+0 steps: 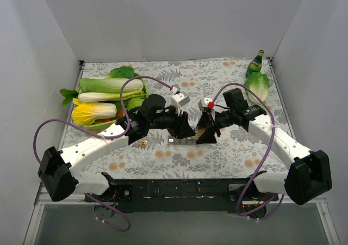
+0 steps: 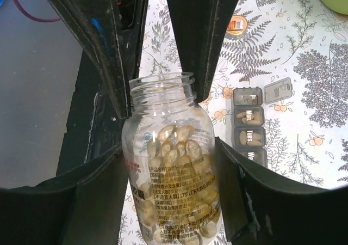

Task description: Sort the pills into containers

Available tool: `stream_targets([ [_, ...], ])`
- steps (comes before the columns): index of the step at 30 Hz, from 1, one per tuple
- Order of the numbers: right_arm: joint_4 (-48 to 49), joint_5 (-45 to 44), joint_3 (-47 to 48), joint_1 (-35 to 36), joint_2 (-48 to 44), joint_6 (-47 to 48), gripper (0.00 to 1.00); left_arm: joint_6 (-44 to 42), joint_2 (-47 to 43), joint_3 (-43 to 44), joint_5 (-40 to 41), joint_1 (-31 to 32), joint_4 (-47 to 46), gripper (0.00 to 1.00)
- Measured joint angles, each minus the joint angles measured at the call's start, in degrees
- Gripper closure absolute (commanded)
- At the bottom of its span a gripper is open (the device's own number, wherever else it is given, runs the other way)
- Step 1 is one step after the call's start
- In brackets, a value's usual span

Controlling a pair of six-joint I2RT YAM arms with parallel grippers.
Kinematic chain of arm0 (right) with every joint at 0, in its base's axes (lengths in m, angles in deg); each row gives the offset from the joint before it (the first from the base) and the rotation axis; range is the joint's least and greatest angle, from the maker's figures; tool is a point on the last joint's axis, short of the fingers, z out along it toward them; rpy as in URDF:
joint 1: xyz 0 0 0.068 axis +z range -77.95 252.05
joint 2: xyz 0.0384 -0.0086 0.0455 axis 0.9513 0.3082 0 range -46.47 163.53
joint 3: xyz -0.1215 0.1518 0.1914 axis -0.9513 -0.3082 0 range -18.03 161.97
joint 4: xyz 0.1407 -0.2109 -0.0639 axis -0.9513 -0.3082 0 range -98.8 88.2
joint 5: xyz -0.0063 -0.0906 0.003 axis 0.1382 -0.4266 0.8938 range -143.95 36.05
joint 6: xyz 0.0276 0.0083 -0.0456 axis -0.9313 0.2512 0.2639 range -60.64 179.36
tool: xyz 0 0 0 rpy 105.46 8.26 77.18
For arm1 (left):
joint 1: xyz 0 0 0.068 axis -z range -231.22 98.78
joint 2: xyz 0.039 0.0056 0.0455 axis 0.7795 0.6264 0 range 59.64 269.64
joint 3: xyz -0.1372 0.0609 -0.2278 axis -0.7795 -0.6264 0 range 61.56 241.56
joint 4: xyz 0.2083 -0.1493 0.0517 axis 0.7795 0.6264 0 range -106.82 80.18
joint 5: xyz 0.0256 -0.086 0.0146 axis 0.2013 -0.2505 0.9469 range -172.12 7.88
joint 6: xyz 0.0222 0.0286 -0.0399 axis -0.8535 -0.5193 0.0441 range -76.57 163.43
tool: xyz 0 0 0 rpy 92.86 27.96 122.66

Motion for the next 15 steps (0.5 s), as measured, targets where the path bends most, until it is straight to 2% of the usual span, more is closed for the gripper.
stream_targets([
  [1,0.0,-0.02,0.0,-0.02,0.0,0.02,0.45,0.11,-0.02,0.0,0.02,0.0,-0.04,1.0],
  [3,0.02,-0.07,0.0,-0.04,0.0,0.31,0.59,0.13,-0.02,0.0,0.0,0.0,-0.04,1.0],
  [4,-0.2,0.26,0.0,-0.04,0.0,0.61,0.7,0.15,-0.02,0.02,-0.28,0.0,-0.22,1.0],
  [5,-0.11,0.33,0.0,-0.04,0.0,0.87,0.74,0.15,-0.13,0.0,-0.57,-0.07,-0.13,1.0],
  [7,-0.11,0.81,0.0,-0.04,0.0,1.01,0.78,0.17,-0.35,0.0,-0.52,-0.07,-0.09,0.74],
  [10,-0.13,1.44,0.0,-0.04,0.0,1.03,0.79,0.74,-0.63,0.02,-0.11,-0.28,-0.11,0.23],
  [12,-0.15,1.75,0.0,-0.13,0.0,0.46,0.8,1.92,-1.05,0.0,0.35,-0.87,-0.5,0.13],
  [13,-0.15,1.86,0.0,-0.17,0.0,0.11,0.8,2.47,-1.51,0.02,0.57,-1.51,-0.63,0.04],
  [15,-0.13,2.56,0.31,-0.7,-0.02,-1.01,0.81,3.93,-3.34,0.02,0.94,-3.48,-0.72,0.02],
])
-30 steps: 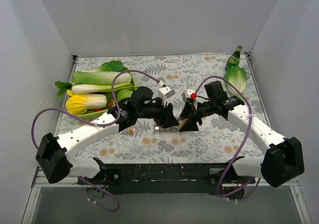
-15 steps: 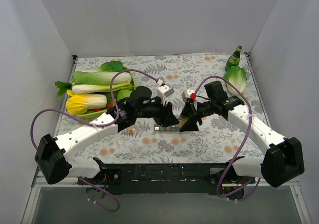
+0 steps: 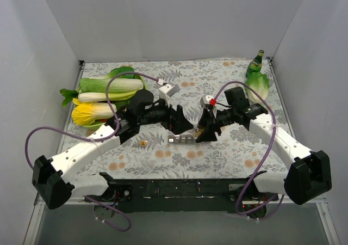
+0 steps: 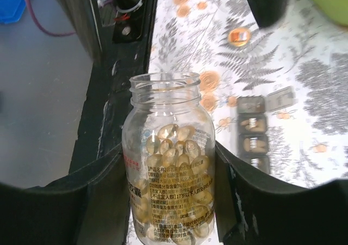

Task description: Sort the pills into containers

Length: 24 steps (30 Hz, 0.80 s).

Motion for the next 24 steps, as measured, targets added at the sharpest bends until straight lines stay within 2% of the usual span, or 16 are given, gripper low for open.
stream_targets([
  [4,0.66,0.96,5.14,-3.78,0.09,-4.72,0.81,1.81,-6.32,1.55,3.52,-3.17,0.96,0.02],
  [9,10.03,0.46,21.03,-13.55,4.02,-19.12,0.82,1.6,-16.2,5.07,12.55,-3.82,2.67,0.02],
  [11,21.07,0.24,27.69,-18.49,7.26,-30.53,0.82,1.66,-19.54,5.51,15.54,-3.89,3.43,0.02],
  [13,35.74,0.39,30.32,-22.34,9.64,-46.84,0.82,1.95,-21.68,5.49,17.44,-3.98,4.09,0.02],
  [15,55.52,0.17,30.73,-25.29,12.31,-65.64,0.82,2.6,-22.69,4.79,18.49,-4.0,4.13,0.02],
  [17,70.18,-0.28,31.17,-24.57,14.29,-80.89,0.81,3.21,-23.08,3.34,19.26,-4.04,4.37,0.02],
  [19,79.21,-0.81,29.64,-20.24,13.68,-89.77,0.81,3.67,-23.04,1.84,19.5,-4.04,4.98,0.02],
  [22,86.2,0.9,27.69,-10.23,9.84,-95.51,0.81,3.78,-22.47,0.22,19.56,-4.04,5.75,0.02],
  [24,89.11,2.16,28.02,-7.21,6.73,-96.72,0.81,3.78,-22.34,-0.44,19.67,-4.04,6.27,0.02],
])
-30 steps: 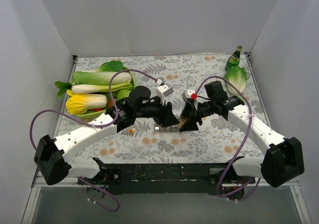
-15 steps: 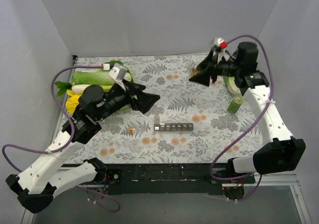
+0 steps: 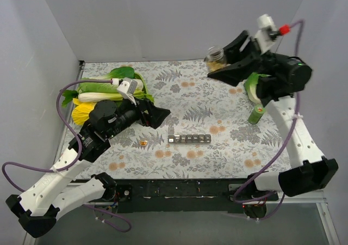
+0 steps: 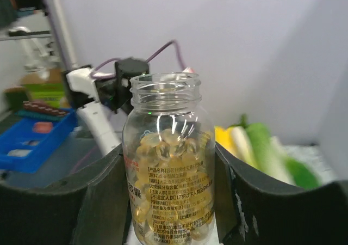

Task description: Sort the pills into containers

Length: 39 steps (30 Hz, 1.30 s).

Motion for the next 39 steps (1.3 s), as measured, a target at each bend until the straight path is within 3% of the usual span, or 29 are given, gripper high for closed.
stream_targets([
  [2,0.15,-0.46,2.89,-4.31,-3.1,2.14,0.81,0.0,-0.07,-0.42,0.13,0.0,0.04,0.02],
  [6,-8.98,-8.09,9.79,-15.19,-3.58,9.2,0.81,-0.04,-0.33,-1.11,0.2,0.0,-0.07,0.02],
  [13,-15.15,-6.16,-1.36,-1.46,-4.94,15.56,0.81,-0.46,-2.08,-3.21,0.26,0.0,-0.07,0.02],
  [16,-23.28,-8.74,0.63,-7.02,-5.05,20.52,0.82,-0.52,-3.17,-4.09,0.28,0.0,0.02,0.02],
  [18,-20.74,-10.1,0.5,-9.42,-5.11,18.56,0.81,-0.68,-3.65,-4.13,0.46,0.0,0.0,0.02],
  [22,-19.69,-8.98,-6.16,3.74,-9.77,21.99,0.81,-1.16,-5.07,-4.79,0.94,0.0,-0.02,0.02],
  [24,-23.58,-7.48,-7.67,7.1,-12.24,27.61,0.8,-1.53,-5.7,-4.96,1.2,0.0,0.39,0.02],
  [30,-38.53,-8.13,-15.72,7.3,-17.55,50.38,0.8,-2.84,-7.87,-6.25,4.26,0.0,1.27,0.02],
  [39,-61.44,-11.5,-29.07,11.15,-14.19,80.48,0.8,-5.03,-6.36,-7.67,19.08,-0.17,5.4,0.02],
])
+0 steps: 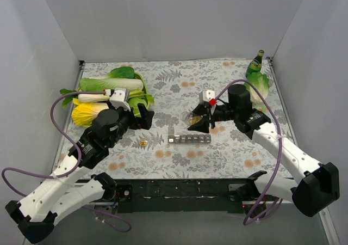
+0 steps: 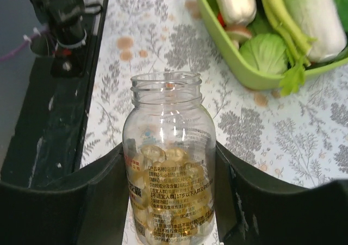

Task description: Sort the pills into containers

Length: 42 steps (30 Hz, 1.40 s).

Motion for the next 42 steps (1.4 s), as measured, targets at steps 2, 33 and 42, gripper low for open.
stream_targets([
  [2,-2.78,-2.01,-1.2,1.33,0.94,4.59,0.81,-0.87,1.55,-0.46,2.91,-0.33,0.22,0.02],
  [33,-17.0,-28.13,2.49,11.45,22.47,21.75,0.81,2.14,-5.97,-17.29,11.32,-2.67,-5.18,0.02],
  [42,-17.16,-32.02,2.67,13.42,23.5,19.71,0.82,8.87,-11.72,-16.81,11.13,-2.73,-1.53,0.02],
])
